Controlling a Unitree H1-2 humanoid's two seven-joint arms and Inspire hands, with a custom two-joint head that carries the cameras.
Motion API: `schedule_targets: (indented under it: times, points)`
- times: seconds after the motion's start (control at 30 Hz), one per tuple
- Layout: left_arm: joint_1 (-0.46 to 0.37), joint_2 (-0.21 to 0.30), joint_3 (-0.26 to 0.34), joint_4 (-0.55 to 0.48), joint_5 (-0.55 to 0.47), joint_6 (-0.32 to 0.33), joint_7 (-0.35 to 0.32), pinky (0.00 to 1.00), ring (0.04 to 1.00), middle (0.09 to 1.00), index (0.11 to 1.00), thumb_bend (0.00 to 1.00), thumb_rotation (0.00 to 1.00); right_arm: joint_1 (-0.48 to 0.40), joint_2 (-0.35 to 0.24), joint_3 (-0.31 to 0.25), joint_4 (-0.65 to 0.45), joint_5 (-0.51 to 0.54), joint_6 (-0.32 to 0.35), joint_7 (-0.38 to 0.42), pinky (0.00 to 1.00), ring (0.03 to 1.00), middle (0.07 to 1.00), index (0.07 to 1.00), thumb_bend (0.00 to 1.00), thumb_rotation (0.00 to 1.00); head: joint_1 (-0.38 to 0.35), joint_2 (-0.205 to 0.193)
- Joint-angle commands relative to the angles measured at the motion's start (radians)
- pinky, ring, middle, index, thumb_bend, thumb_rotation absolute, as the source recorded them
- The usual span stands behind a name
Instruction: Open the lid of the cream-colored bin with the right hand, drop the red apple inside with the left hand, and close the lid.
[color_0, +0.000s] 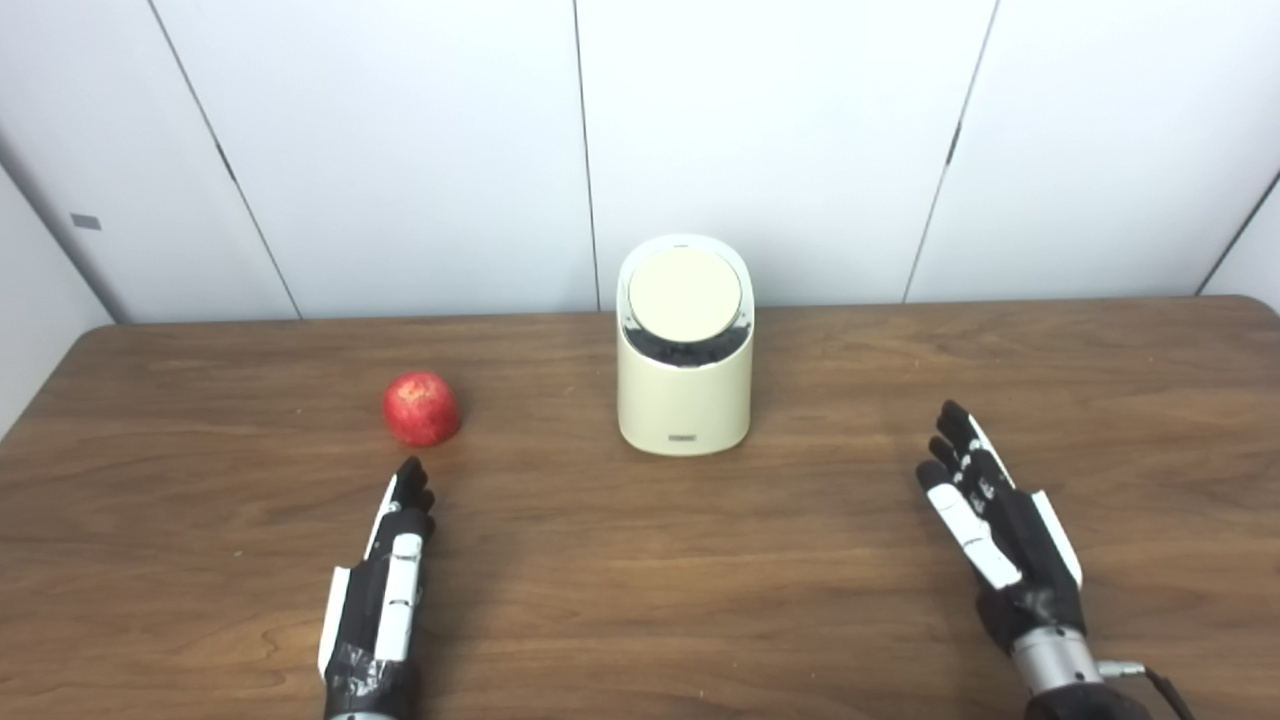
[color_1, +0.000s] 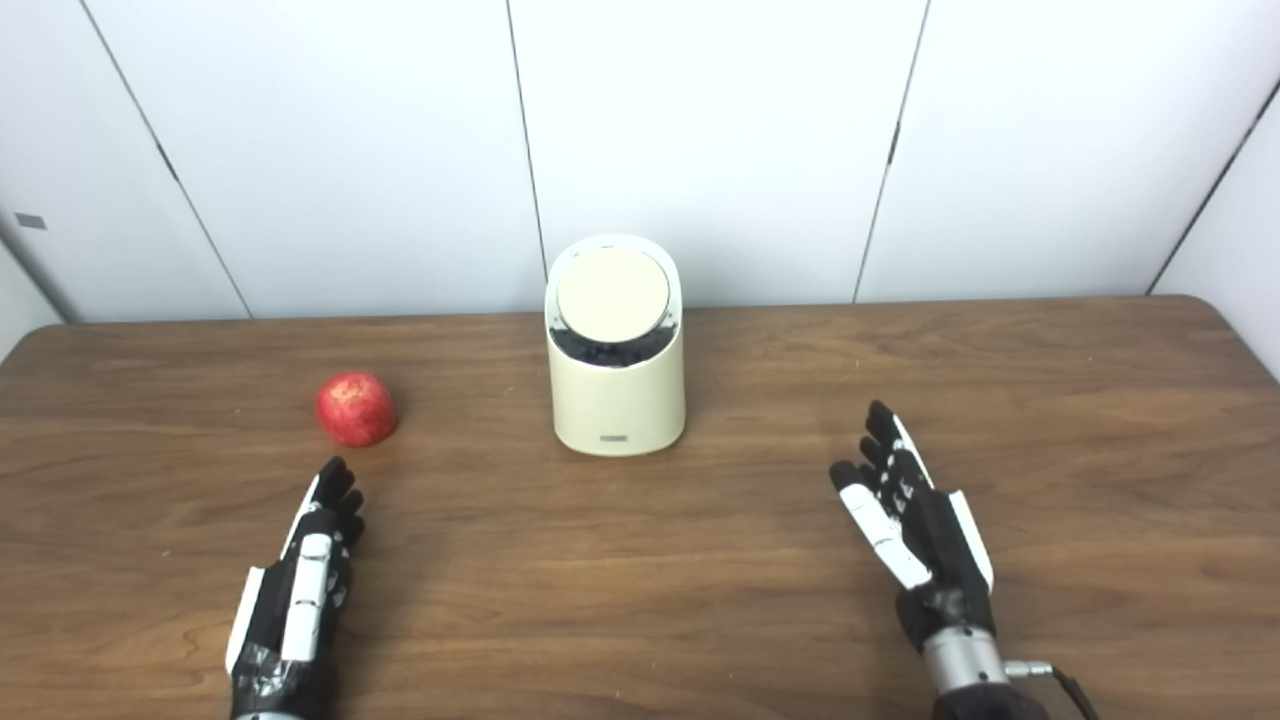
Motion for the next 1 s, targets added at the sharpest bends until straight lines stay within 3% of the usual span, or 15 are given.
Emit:
schedule_targets:
  times: [0.0, 0.13, 0.43, 0.6, 0.97]
  points:
    - [0.011, -0.010, -0.012, -0.009, 0.008, -0.014, -0.002, 1.00, 0.997, 0.997, 1.000, 0.39, 0.81, -0.083, -0.012, 0.004, -0.010, -0.006, -0.043, 0.009, 0.94, 0.964, 0.976, 0.965, 0.60, 0.56, 0.001, -0.004]
    - [0.010, -0.006, -0.012, 0.000, 0.002, -0.027, -0.007, 1.00, 1.000, 1.000, 1.000, 0.40, 0.78, -0.179, -0.008, 0.034, -0.010, -0.069, 0.011, -0.014, 0.97, 0.981, 0.980, 0.959, 0.67, 0.57, 0.002, -0.012]
    - [0.016, -0.004, -0.017, 0.004, 0.005, -0.037, -0.007, 1.00, 1.000, 1.000, 1.000, 0.39, 0.77, -0.357, 0.018, 0.100, 0.009, -0.275, 0.131, -0.076, 0.91, 0.941, 0.949, 0.929, 0.84, 0.58, 0.005, -0.039]
    - [0.022, -0.009, -0.021, 0.000, 0.002, -0.035, -0.007, 1.00, 1.000, 1.000, 1.000, 0.38, 0.77, -0.437, 0.039, 0.128, 0.007, -0.310, 0.216, -0.068, 0.89, 0.939, 0.947, 0.929, 0.85, 0.49, 0.013, -0.049]
    - [0.027, -0.025, -0.033, -0.012, 0.008, -0.029, 0.002, 1.00, 1.000, 1.000, 1.000, 0.35, 0.75, -0.588, 0.034, 0.193, 0.158, -0.398, 0.214, -0.076, 0.79, 0.926, 0.940, 0.926, 0.93, 0.39, 0.022, -0.055]
